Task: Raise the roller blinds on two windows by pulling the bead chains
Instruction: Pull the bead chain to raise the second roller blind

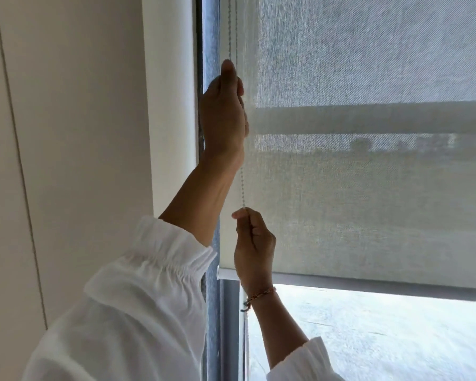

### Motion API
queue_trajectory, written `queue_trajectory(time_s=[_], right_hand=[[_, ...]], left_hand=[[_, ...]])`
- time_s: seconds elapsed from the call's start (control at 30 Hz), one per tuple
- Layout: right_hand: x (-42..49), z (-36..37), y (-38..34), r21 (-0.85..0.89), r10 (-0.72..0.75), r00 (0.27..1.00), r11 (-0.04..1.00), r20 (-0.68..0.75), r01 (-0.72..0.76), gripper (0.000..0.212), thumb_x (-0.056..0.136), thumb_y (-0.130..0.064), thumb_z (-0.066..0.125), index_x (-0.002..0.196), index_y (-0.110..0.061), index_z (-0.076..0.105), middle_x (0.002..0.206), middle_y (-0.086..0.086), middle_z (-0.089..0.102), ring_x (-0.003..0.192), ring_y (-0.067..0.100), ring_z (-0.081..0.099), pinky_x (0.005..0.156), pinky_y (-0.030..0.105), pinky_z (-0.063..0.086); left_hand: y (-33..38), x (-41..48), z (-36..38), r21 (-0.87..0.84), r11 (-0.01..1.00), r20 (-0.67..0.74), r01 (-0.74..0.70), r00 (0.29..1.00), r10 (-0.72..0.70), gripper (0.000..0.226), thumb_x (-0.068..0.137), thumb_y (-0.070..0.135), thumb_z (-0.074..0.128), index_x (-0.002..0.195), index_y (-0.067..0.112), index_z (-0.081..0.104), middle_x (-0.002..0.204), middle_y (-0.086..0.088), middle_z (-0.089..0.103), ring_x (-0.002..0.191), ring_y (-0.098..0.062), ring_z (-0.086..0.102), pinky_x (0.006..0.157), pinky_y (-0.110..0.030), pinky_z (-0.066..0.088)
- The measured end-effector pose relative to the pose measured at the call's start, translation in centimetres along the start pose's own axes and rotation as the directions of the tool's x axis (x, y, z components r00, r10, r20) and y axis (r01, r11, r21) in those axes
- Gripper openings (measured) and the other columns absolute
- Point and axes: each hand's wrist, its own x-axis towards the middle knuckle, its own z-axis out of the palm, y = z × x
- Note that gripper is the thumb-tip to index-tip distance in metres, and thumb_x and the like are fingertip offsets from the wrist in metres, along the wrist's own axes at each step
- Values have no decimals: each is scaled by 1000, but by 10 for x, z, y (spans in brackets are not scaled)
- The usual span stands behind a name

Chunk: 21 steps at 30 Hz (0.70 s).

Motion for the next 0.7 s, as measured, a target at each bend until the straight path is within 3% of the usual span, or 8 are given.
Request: queue_trajectory(time_s=[0.1, 0.2, 0.3, 0.43, 0.53, 0.57, 0.63, 0.7], right_hand=[[16, -7, -6, 137, 133, 989, 980, 68, -142, 24, 87, -25, 42, 79, -19, 64, 58, -13, 49, 55, 8, 41, 55, 26, 34], [41, -14, -17, 223, 164, 986, 963, -30, -153, 25, 94, -26, 38, 102, -18, 60, 85, -1, 61, 79, 12, 54, 65, 27, 40], [73, -20, -39, 346, 193, 980, 923, -43, -166, 25, 97, -16, 39, 117, -11, 53, 95, 0, 61, 87, 13, 58, 72, 29, 44], [100, -10, -72, 417, 227, 972, 879, 62, -232, 21, 95, -16, 44, 113, -10, 54, 96, 2, 62, 93, 17, 60, 81, 34, 47], [111, 4, -87, 446, 269, 949, 838, 167, -316, 18, 95, -15, 45, 109, -9, 55, 96, 6, 62, 93, 23, 61, 82, 37, 50], [113, 8, -91, 460, 279, 939, 819, 201, -342, 17, 95, -15, 45, 108, -8, 55, 94, 8, 62, 87, 23, 62, 78, 36, 52], [115, 15, -96, 450, 274, 932, 819, 238, -356, 14, 95, -14, 46, 96, -7, 58, 78, 7, 60, 61, 15, 57, 54, 26, 50], [115, 21, -96, 388, 264, 947, 866, 184, -316, 22, 95, -15, 47, 80, -10, 63, 56, -1, 48, 40, 4, 39, 36, 17, 32]], left_hand=[[2, -4, -6, 19, 994, -8, -103, 995, 104, 44, 95, 33, 41, 53, 21, 40, 46, 3, 27, 38, -11, 21, 40, -26, 15], [-14, -11, -22, 153, 979, -20, -137, 990, 141, 45, 90, 41, 43, 47, 26, 43, 41, 8, 31, 41, -16, 23, 45, -32, 18], [-46, -33, -45, 272, 954, 7, -128, 991, 130, 44, 87, 46, 43, 47, 28, 43, 38, 8, 36, 43, -19, 28, 50, -37, 24], [-92, -79, -71, 294, 955, 60, -38, 998, 21, 42, 91, 39, 44, 50, 29, 43, 40, 11, 37, 40, -7, 29, 49, -27, 23], [-113, -112, -85, 375, 927, 50, -17, 999, -2, 43, 93, 34, 43, 50, 30, 39, 41, 11, 36, 43, -4, 28, 51, -30, 24], [-118, -121, -89, 400, 916, 40, -6, 999, -12, 43, 92, 34, 43, 50, 30, 39, 42, 11, 36, 44, -4, 29, 51, -31, 24], [-122, -133, -95, 419, 907, 39, 33, 998, -54, 41, 87, 38, 42, 48, 30, 38, 41, 12, 37, 44, -4, 31, 52, -29, 25], [-124, -137, -98, 417, 906, 62, 74, 992, -109, 39, 84, 40, 42, 47, 29, 40, 40, 12, 37, 43, -5, 31, 52, -28, 24]])
